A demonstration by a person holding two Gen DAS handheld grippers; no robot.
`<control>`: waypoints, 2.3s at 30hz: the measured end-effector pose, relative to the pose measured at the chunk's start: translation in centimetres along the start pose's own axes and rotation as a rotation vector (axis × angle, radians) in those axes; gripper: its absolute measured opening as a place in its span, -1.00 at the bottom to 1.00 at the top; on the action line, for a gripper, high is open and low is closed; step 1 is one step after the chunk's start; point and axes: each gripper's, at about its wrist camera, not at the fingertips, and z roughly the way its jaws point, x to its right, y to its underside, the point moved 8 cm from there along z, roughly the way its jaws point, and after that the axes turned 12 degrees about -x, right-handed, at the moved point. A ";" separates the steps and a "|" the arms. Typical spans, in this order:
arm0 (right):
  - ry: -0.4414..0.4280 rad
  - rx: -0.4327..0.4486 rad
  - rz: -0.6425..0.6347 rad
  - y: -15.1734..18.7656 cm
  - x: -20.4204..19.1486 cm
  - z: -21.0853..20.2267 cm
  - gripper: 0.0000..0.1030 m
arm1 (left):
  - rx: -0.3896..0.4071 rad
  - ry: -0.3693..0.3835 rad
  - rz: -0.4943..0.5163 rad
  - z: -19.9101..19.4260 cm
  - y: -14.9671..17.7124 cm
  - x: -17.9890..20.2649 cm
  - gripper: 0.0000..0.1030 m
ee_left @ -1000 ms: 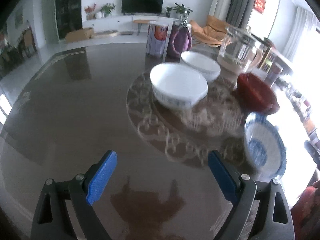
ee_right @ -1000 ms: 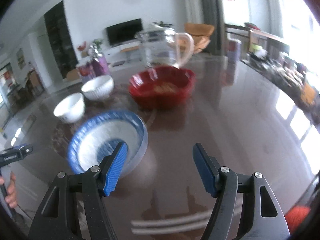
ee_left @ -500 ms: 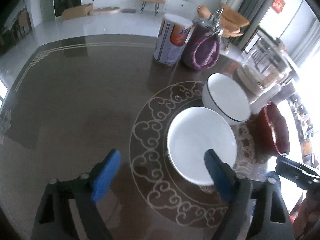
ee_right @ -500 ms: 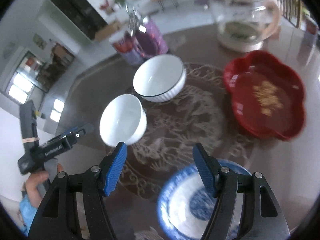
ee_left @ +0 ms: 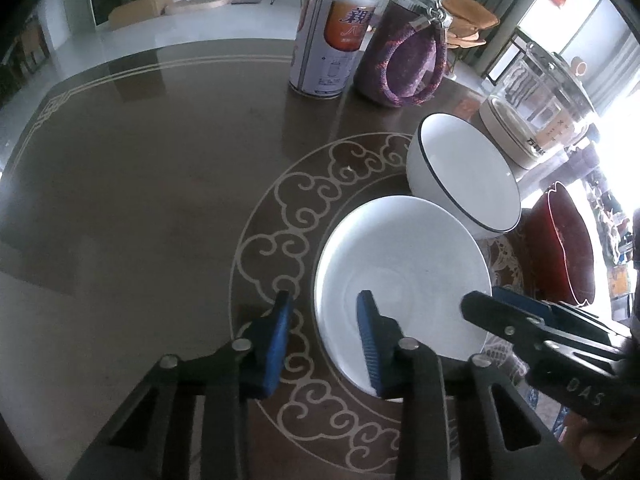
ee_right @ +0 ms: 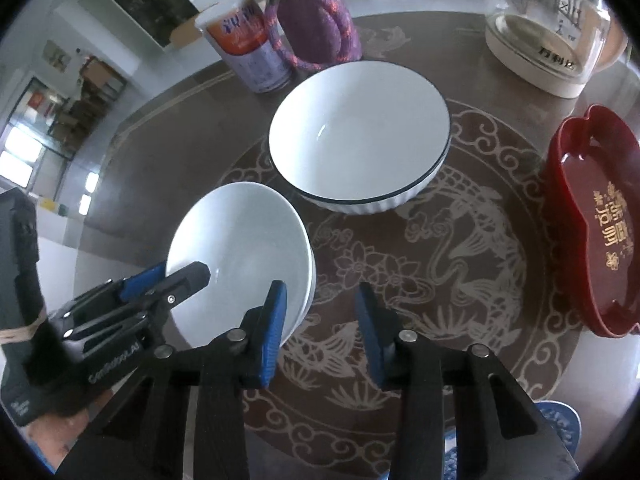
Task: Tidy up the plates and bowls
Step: 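Lift the white bowl and lower it into the blue-and-white plate, open right gripper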
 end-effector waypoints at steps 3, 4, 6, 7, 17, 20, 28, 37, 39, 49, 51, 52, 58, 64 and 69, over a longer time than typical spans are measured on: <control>-0.023 -0.024 0.002 0.1 -0.2 0.8 -0.40 | -0.001 0.014 -0.006 0.4 0.0 0.0 -0.65; -0.037 -0.029 0.002 0.1 -0.3 1.1 -0.60 | -0.002 0.019 -0.008 0.5 0.0 0.0 -0.72; -0.054 -0.014 0.004 0.2 -0.5 1.2 -0.67 | 0.007 0.023 -0.011 0.5 0.3 0.1 -0.77; -0.052 -0.010 0.002 0.2 -0.5 1.2 -0.68 | 0.012 0.018 -0.010 0.4 0.4 0.1 -0.77; -0.126 0.058 -0.011 3.1 0.8 -4.2 -0.73 | 0.090 0.045 0.045 -4.5 4.1 3.6 -0.77; -0.135 0.081 -0.011 5.0 2.0 -6.7 -0.73 | 0.113 0.067 0.083 -6.3 5.7 6.3 -0.77; -0.119 0.092 0.056 11.6 7.8 -10.6 -0.73 | 0.116 0.128 0.191 -7.2 9.9 14.0 -0.77; -0.091 0.054 0.149 15.0 13.3 -9.4 -0.73 | 0.032 0.126 0.237 -3.1 12.8 18.3 -0.77; -0.086 0.045 0.155 15.4 14.0 -8.7 -0.73 | 0.017 0.121 0.237 -2.3 13.4 18.6 -0.77; -0.079 0.031 0.169 16.0 15.4 -7.6 -0.73 | -0.043 0.112 0.235 0.4 14.2 18.9 -0.77; -0.081 0.032 0.172 16.0 15.6 -7.5 -0.73 | -0.048 0.111 0.235 0.8 14.2 18.9 -0.77; -0.084 0.033 0.173 16.0 15.6 -7.5 -0.73 | -0.049 0.109 0.235 0.8 14.2 18.9 -0.76; -0.080 0.044 0.156 15.9 15.5 -7.3 -0.73 | -0.043 0.099 0.243 1.2 13.9 18.9 -0.76; -0.025 0.074 0.101 15.7 15.0 -7.5 -0.66 | -0.007 0.084 0.266 0.6 13.5 19.0 -0.76; 0.004 0.115 0.060 15.6 14.5 -8.5 -0.58 | 0.042 0.087 0.268 -0.8 13.3 18.7 -0.76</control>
